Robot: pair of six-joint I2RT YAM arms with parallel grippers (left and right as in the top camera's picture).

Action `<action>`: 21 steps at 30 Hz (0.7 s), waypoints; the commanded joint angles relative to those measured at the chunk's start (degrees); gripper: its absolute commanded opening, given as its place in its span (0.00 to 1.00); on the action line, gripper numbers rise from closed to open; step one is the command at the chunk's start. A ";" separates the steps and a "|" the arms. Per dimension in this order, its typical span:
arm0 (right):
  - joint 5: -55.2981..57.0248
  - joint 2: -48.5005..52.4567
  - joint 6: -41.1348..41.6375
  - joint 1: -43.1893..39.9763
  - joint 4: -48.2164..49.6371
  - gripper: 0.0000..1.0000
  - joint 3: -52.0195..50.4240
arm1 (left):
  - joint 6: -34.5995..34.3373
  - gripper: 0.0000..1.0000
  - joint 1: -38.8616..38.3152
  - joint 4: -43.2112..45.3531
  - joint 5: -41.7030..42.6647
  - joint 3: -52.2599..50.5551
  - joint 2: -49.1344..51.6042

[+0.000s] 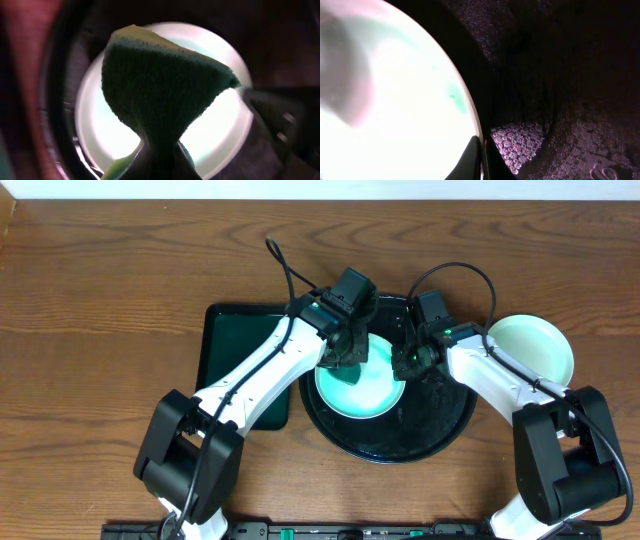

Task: Clean dirty plates on tray and stack at the side
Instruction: 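Scrub the pale green plate with the sponge in the left gripper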

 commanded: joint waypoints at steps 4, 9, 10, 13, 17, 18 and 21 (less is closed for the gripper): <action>-1.11 -0.68 -0.74 0.57 0.15 0.01 -0.35 | -0.74 0.07 0.35 -0.11 -6.95 -1.86 3.54; -1.11 -0.68 -0.74 0.57 0.15 0.01 -0.33 | -2.47 0.07 0.28 -0.02 -6.84 -1.90 7.98; -1.14 -0.68 -0.74 0.57 0.15 0.01 -0.35 | -2.47 0.07 0.24 0.07 -6.01 -1.90 8.72; -1.11 -0.68 -0.74 0.57 0.15 0.01 -0.33 | -2.45 0.07 0.24 0.42 -3.13 -1.90 11.30; -1.11 -0.68 -0.74 0.57 0.15 0.01 -0.33 | -2.38 0.07 0.24 0.85 4.04 -1.90 13.51; -1.11 -0.68 -0.74 0.57 0.15 0.01 -0.35 | -2.34 0.08 0.24 0.96 6.95 -1.90 13.73; -1.11 -0.68 -0.74 0.57 0.15 0.01 -0.33 | -0.61 0.07 0.24 2.47 16.65 -1.90 13.64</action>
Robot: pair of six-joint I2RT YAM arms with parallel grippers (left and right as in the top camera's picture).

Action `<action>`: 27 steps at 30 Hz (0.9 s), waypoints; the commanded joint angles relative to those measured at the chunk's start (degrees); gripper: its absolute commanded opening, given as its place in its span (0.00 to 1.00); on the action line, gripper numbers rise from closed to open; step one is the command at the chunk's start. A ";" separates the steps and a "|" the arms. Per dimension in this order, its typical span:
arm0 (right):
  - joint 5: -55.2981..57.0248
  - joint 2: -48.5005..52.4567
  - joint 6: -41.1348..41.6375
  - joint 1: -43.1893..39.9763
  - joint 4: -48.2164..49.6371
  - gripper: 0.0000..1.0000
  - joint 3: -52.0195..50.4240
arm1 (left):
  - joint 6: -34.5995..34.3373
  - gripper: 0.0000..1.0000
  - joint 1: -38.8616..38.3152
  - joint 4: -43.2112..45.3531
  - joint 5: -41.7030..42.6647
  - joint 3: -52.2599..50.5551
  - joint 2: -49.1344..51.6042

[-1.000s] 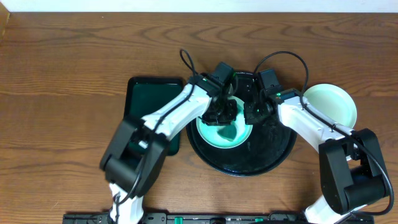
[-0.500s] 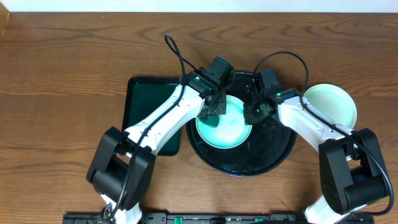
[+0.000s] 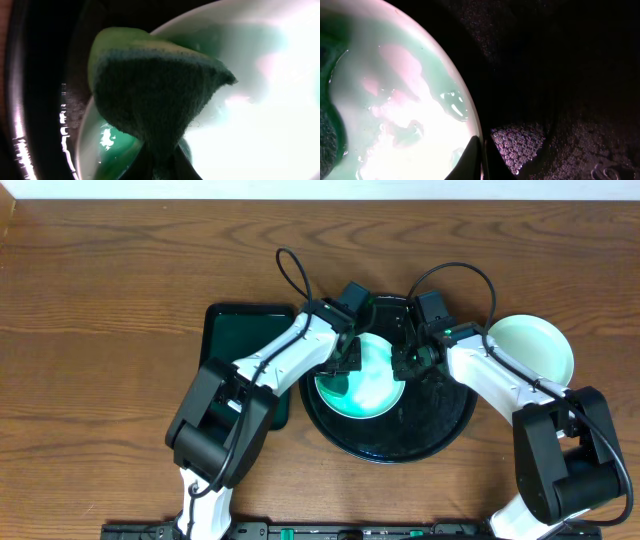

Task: Clean dirty plates on tray and stack at the side
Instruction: 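Scrub the pale green plate with the sponge in the left gripper, then return the sponge to the dark green tray and open the left gripper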

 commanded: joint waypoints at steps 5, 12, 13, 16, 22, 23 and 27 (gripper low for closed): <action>-1.03 -0.68 -0.74 0.57 0.15 0.01 -0.33 | 1.40 0.07 -0.87 4.35 25.92 -0.76 1.66; -1.03 -0.68 -0.74 0.57 0.13 0.01 -0.33 | 1.44 0.07 0.48 5.25 21.11 -0.02 -5.64; -1.03 -0.68 -0.74 0.57 0.13 0.01 -0.33 | 1.42 0.07 0.87 4.94 19.50 -0.02 -6.82; -1.03 -0.68 -0.74 0.57 0.11 0.01 -0.33 | 1.44 0.07 2.69 2.36 14.01 -0.02 -10.99; -1.03 -0.68 -0.74 0.57 0.11 0.01 -0.35 | 5.03 0.07 8.35 -6.78 3.85 -0.02 -18.10; -1.03 -0.68 -0.74 0.57 0.11 0.01 -0.33 | 5.64 0.07 9.38 -8.22 2.69 -0.02 -18.71; -1.03 -0.68 -0.74 0.57 0.11 0.01 -0.35 | 8.85 0.07 14.34 -14.99 -1.22 -0.02 -19.85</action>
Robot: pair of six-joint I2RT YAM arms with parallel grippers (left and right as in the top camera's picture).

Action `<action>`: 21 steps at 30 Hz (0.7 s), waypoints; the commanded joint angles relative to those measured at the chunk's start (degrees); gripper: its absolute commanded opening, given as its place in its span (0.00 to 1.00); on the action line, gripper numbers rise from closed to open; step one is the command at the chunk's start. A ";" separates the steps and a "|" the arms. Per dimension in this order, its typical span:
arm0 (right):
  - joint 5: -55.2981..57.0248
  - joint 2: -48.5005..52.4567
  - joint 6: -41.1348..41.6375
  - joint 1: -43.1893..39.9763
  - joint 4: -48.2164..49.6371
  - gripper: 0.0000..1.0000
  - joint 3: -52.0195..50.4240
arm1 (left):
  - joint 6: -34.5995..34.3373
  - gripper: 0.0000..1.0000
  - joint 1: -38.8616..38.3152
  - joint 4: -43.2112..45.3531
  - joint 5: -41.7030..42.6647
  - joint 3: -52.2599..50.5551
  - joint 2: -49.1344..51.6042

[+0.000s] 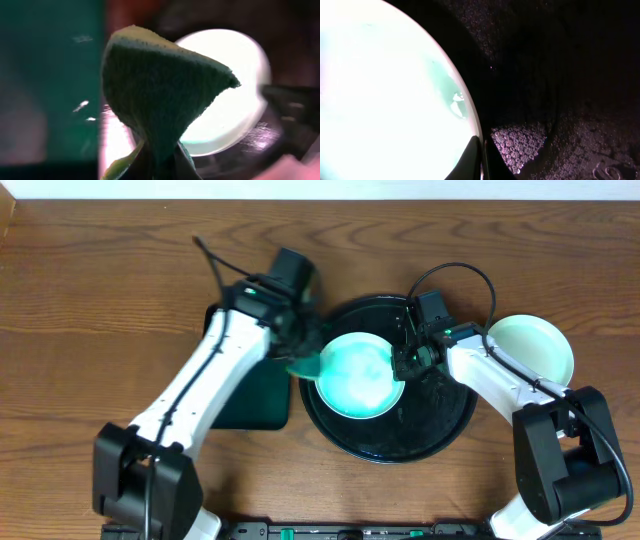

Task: Clean dirty plates on tray and stack at the side
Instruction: 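Return the sponge to the dark green tray and open the left gripper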

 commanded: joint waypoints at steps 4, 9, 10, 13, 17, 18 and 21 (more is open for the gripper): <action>-0.90 -0.68 -0.74 0.57 0.11 0.01 -0.28 | 6.88 0.07 7.15 -7.06 -7.74 -0.59 -0.24; -0.90 -0.68 -0.74 0.57 0.11 0.01 -0.31 | 7.67 0.07 10.73 -7.23 -11.13 -3.06 -0.11; -0.90 -0.68 -0.74 0.57 0.11 0.01 -0.31 | 7.67 0.07 11.26 -6.78 -11.21 -3.87 -0.11; -0.90 -0.68 -0.74 0.57 0.09 0.01 -0.31 | 8.61 0.07 12.07 -4.50 -11.21 -6.51 -0.11; -0.87 -0.68 -0.76 0.57 -0.07 0.01 -0.31 | 8.96 0.07 12.07 -1.92 -12.76 -9.29 -0.11; -0.90 -0.68 -0.76 0.57 -0.09 0.01 -0.31 | 8.96 0.07 12.07 -1.27 -13.44 -9.94 -0.11; -0.87 -0.68 -0.76 0.57 -0.09 0.01 -0.28 | 8.96 0.07 12.07 0.59 -14.95 -11.56 -0.11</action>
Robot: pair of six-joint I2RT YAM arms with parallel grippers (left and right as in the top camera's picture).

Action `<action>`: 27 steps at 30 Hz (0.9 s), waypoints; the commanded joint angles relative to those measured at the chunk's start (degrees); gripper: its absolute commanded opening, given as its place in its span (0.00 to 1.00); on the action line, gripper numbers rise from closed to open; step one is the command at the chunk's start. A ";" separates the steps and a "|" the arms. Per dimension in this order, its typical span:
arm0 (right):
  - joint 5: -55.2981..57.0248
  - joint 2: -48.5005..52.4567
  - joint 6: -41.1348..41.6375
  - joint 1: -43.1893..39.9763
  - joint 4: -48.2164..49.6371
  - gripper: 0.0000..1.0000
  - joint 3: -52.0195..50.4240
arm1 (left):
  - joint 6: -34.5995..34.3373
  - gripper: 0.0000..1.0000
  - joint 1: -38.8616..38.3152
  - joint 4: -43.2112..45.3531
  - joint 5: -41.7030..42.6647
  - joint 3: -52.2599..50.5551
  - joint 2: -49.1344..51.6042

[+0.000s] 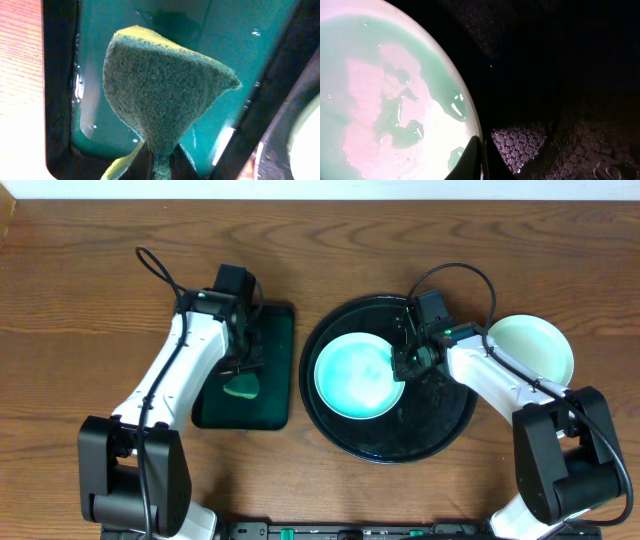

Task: Clean dirty plates on tray and stack at the side
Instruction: 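Return the sponge to the dark green tray and open the left gripper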

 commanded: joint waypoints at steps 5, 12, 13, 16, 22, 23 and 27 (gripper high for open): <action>-0.83 -0.68 -0.74 0.57 0.02 0.01 -0.22 | 1.20 0.07 0.13 4.22 -3.58 -4.22 -0.02; -0.83 -0.68 -0.76 0.57 0.00 0.01 -0.24 | 1.20 0.08 0.15 8.37 -3.61 -8.00 -0.02; -0.83 -0.68 -0.74 0.57 0.00 0.01 -0.24 | 1.20 0.08 0.15 8.63 -3.61 -8.26 -0.02; -0.83 -0.68 -0.74 0.57 0.00 0.01 -0.22 | 1.20 0.23 0.15 8.68 -3.58 -8.39 -0.02; -0.83 -0.68 -0.74 0.57 0.02 0.01 -0.24 | 1.18 0.55 0.15 8.57 -3.52 -8.00 -0.22; -0.81 -0.68 -0.74 0.57 0.02 0.01 -0.22 | 1.20 0.56 0.15 7.96 -3.52 -7.45 -0.39; -0.81 -0.68 -0.74 0.57 0.04 0.01 -0.22 | 1.18 0.58 0.59 4.81 -3.54 -3.41 -2.21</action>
